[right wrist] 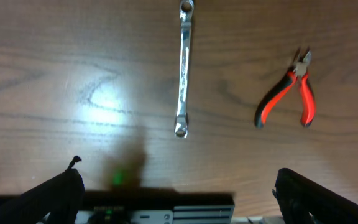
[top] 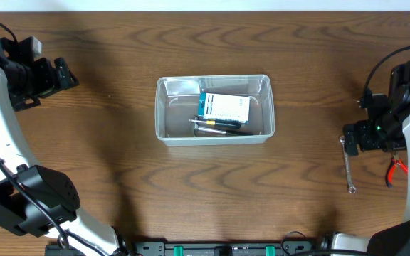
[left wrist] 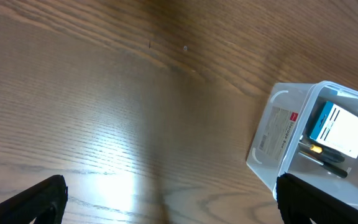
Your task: Pack container
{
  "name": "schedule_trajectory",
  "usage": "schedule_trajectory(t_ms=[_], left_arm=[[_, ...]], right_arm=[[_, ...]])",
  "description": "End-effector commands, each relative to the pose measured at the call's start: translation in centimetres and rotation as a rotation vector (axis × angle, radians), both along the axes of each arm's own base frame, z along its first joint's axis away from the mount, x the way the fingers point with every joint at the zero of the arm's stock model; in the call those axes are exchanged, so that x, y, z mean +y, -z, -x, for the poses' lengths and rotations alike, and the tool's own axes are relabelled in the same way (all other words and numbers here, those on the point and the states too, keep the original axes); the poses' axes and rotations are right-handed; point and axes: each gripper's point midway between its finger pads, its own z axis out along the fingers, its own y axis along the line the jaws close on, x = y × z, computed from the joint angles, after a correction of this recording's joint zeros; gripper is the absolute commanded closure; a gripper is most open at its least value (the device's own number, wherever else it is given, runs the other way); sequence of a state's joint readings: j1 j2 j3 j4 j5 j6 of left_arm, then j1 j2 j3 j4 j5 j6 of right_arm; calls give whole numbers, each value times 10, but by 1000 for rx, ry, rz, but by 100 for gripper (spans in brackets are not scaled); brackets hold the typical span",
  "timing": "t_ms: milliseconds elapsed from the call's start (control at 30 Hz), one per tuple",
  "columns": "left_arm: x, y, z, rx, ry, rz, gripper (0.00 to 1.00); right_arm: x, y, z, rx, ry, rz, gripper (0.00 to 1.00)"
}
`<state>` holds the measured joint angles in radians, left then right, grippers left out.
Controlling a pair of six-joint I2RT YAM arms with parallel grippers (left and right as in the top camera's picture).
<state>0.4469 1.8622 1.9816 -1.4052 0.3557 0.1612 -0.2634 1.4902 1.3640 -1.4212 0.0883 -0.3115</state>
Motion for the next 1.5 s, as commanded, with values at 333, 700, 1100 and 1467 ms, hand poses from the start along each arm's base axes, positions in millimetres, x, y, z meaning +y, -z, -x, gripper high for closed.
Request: schedule_trajectory(t_ms=[333,700,1100,1467], left_arm=[[2,4,0,12,4,-4,2],[2,4,0,12,4,-4,2],[2,4,0,12,4,-4,2],[1,4,0,12,5,-4,2]], right_arm=[[-5,-1,18,61,129,33,1],[11,5,-6,-33,14,-84,1],[8,13,-41,-175,-1,-80,1],[12,54,-42,-185,-4,-102,1]])
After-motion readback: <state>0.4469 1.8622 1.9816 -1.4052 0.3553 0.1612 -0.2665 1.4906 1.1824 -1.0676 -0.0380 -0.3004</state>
